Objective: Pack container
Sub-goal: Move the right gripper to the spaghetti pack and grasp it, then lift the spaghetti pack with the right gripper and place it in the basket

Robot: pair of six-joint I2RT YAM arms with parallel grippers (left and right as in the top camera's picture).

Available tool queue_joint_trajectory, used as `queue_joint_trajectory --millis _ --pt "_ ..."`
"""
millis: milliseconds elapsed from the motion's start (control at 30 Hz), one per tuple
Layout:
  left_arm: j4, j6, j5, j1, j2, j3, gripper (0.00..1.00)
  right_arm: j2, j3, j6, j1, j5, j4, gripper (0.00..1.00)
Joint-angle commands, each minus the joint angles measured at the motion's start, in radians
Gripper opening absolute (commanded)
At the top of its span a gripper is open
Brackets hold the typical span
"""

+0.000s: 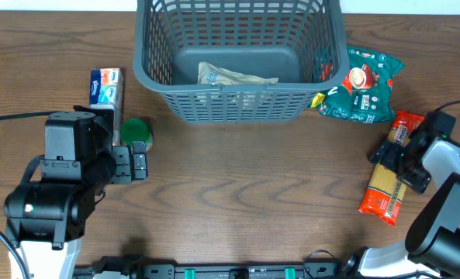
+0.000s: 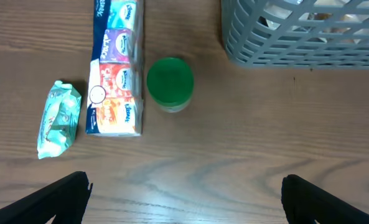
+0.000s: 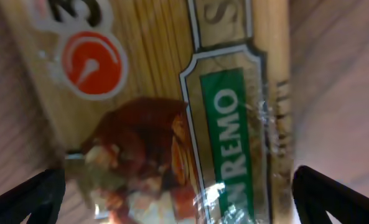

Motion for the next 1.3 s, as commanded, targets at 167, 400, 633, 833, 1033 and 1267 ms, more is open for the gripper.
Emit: queue_joint_trajectory --millis 167,400,633,833,1033,1267 --pt "0.000 0.013 -0.008 -0.004 0.000 0.017 0.99 0.010 -0.085 0.011 -0.010 0.020 0.091 0.67" --pt "0.000 0.013 -0.008 -0.004 0.000 0.017 0.98 0.010 -0.085 0.055 -0.010 0.016 0.093 0.01" --pt "0.001 0.014 -0.008 -0.004 0.000 0.017 0.99 -0.029 0.008 0.101 -0.010 -0.074 -0.025 0.01" --pt "0.000 0.014 -0.008 -0.004 0.000 0.017 0.99 -0.159 0.271 0.098 -0.009 -0.063 -0.225 0.01" --pt "0.001 0.014 -0.008 -0.004 0.000 0.017 0.99 -0.227 0.661 -0.027 0.027 -0.141 -0.418 0.01" --pt "0.001 0.014 -0.008 -0.004 0.000 0.017 0.98 -0.159 1.138 -0.334 0.266 -0.211 -0.676 0.01"
